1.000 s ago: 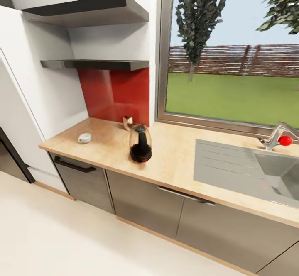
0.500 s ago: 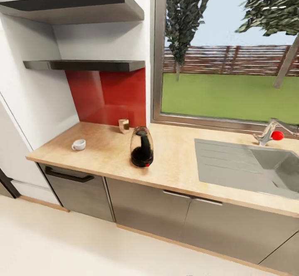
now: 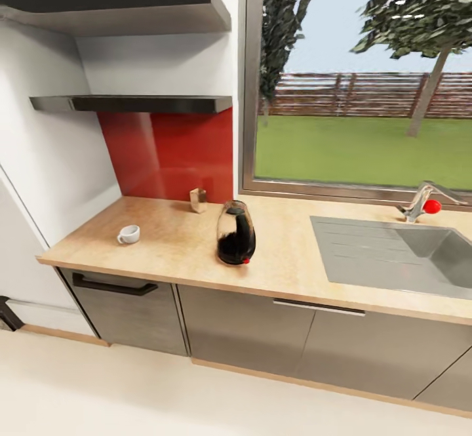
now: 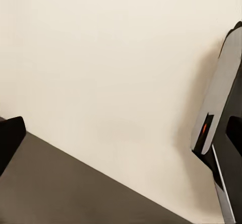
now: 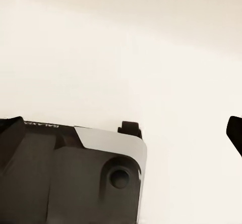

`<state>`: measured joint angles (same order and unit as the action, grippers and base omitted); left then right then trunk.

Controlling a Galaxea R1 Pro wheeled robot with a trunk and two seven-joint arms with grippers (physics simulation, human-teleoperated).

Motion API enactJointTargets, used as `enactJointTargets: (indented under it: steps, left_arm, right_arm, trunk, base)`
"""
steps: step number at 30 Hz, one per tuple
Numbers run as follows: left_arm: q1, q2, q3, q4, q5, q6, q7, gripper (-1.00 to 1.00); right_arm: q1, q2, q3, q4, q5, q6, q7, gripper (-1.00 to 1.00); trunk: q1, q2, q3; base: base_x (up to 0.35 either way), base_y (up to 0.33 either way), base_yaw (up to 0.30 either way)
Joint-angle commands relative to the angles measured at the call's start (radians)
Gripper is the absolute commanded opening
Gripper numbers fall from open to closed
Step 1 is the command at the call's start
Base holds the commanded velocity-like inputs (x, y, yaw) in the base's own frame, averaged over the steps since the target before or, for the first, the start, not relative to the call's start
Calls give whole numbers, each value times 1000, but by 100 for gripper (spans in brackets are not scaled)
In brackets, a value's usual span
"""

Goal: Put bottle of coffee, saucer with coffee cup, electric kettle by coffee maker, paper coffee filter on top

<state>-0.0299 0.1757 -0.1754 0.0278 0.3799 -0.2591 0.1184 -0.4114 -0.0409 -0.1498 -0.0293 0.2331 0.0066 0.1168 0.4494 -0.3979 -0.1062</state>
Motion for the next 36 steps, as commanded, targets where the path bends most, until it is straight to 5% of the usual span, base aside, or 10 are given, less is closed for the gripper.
enactJointTargets:
  steps: [1,4,5,9,14,23,26,27,29,36]
  left_arm:
    - [-1,0,-9,3,5,-5,1,100]
    - [0,-3,-10,3,4,-7,0,100]
    - [-1,-7,-11,2,5,-9,0,100]
    - [-5,-12,-12,0,5,-18,0,100]
    - [-5,-8,-15,0,-2,-20,-1,100]
    - [-5,-2,-18,0,-7,-20,-2,100]
    - [-5,-1,-18,0,-7,-20,-2,100]
    - [-5,-1,-18,1,-7,-20,-2,100]
    - [-4,-1,-17,0,-7,-20,-2,100]
    - [-2,-3,-18,1,-7,-20,-2,100]
  right_arm:
    - [-1,9,-8,-11,9,0,4,100]
    - [-1,68,-8,-126,10,-6,3,100]
    - [-1,103,-8,-197,10,-41,3,100]
    - [-1,170,-7,-411,8,-143,2,100]
    - [-1,214,-8,-623,4,-157,1,100]
    - [-1,215,-5,-970,2,-147,2,100]
    - [-1,215,-1,-1012,2,-130,2,100]
    - [-1,215,53,-1072,2,-88,1,100]
    - [-1,215,82,-1100,2,-70,1,100]
    - [-1,215,119,-1162,1,-53,1,100]
  trunk:
    - [1,-2,-2]
    - [1,-2,-2]
    - [1,-2,-2]
    - [1,-2,-2]
    - [1,-2,-2]
    - [1,-2,-2]
    - [1,-2,-2]
    - [1,-2,-2]
    - [1,-2,-2]
    - [1,-2,-2]
  base:
    - [0,333,-1]
    - [0,166,0]
    - [0,41,0]
    - [0,14,0]
    - [0,1,0]
    - [0,0,0]
    - [0,0,0]
    - [0,0,0]
    - [0,0,0]
    - [0,0,0]
